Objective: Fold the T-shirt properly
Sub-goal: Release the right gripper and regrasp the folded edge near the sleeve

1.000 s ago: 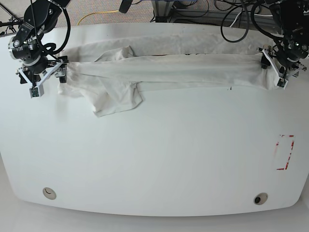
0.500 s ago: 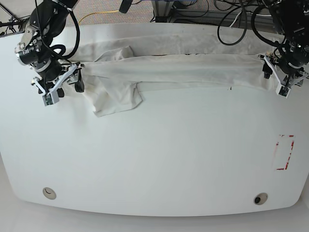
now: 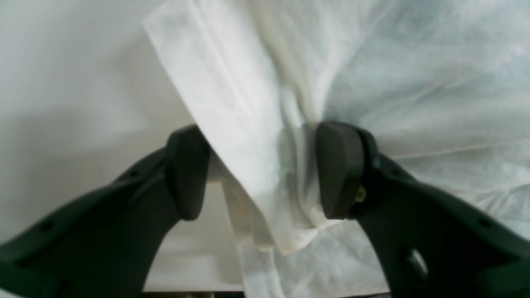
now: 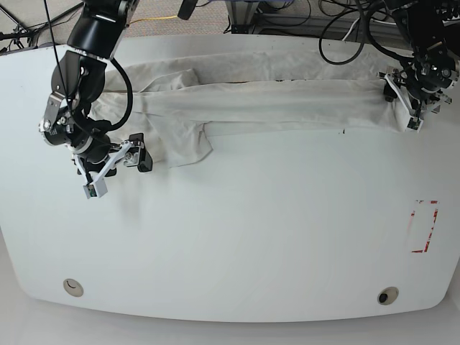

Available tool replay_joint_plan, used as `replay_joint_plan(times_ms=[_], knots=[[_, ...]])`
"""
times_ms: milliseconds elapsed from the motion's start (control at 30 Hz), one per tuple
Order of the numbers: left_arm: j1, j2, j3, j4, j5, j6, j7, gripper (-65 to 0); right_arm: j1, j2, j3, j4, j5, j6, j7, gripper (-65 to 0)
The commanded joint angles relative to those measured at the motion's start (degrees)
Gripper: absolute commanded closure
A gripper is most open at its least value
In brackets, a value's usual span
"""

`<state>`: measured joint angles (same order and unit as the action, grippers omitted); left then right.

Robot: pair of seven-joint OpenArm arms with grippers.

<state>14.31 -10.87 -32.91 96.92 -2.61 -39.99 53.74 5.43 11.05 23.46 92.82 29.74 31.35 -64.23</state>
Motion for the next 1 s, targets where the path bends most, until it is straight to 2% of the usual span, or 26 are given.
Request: replay_joint_plan(times_ms=[0,200,300,567,767,900,967], knots=[[-0.02,-0.51,-0.19,0.35,0.81,-0.01,0.29,-38.3,2.96,1.57,-1.88,-3.28,0.64,-0.10,0.89,-57.2],[-0.02,-0.60,-0.19,0.35,0.81,-0.01,0.29,-38.3,5.25,3.24,-6.28,-11.01,1.08,-3.44,0.01,-56.9],[-0.02,-0.60,-0.11,0.00,0.81,-0.01,0.29,-38.3,5.51,3.24,-6.72,-12.77,0.64,-3.62,0.01,-53.1],[-0.02,-0.51,0.07,0.00,0.81,-0.01,0.29,-38.3,7.80,3.24,-6.72,-18.84,0.29,-3.44,1.94,-33.6],[-0.11,-0.51,0.16,0.00,0.81,-0.01,0.29,-38.3,8.06,3.32,-6.63,-18.66,0.73,-3.00,3.00,-10.9],[-0.20,-0.51,0.16,-0.09,0.90,-0.01,0.29,-38.3,7.80,3.32,-6.36,-15.58,0.73,1.22,3.70,0.0],[-0.20,-0.51,0.16,-0.09,0.90,-0.01,0.29,-38.3,7.54,3.32,-6.28,-13.74,0.81,2.98,3.70,0.0]])
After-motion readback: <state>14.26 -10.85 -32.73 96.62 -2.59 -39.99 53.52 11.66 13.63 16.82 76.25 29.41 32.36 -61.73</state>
